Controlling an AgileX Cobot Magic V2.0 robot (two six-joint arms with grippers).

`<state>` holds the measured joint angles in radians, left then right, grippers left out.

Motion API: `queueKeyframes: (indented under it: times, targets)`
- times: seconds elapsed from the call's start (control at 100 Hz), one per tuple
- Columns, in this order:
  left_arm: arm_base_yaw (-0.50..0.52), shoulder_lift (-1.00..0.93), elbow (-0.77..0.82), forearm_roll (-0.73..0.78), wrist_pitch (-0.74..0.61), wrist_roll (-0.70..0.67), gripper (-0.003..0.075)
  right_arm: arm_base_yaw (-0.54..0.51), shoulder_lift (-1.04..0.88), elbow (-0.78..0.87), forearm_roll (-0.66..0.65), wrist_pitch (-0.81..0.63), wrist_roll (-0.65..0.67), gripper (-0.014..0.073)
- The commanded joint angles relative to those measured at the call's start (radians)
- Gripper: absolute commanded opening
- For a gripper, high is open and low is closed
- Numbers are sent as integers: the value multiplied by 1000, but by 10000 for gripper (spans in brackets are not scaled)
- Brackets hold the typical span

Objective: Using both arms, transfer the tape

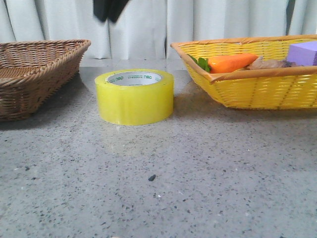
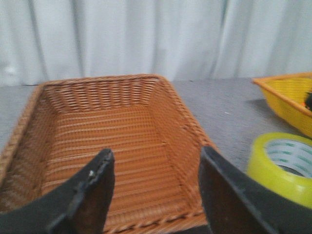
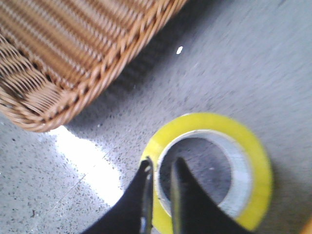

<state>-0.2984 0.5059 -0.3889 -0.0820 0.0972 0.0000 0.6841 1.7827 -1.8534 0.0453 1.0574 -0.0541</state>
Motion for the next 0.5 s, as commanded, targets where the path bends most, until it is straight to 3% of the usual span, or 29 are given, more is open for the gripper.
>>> queueKeyframes:
  times: [0.0, 0.24, 0.49]
  targets:
    - [-56, 38, -61, -3, -59, 0, 368, 1, -122, -35, -38, -66, -15, -73]
    - [-214, 252, -237, -2, 37, 0, 368, 1, -312, -35, -89, -157, -15, -73]
    - [-394, 546, -477, -2, 178, 129, 374, 1, -486, -35, -151, -241, -15, -73]
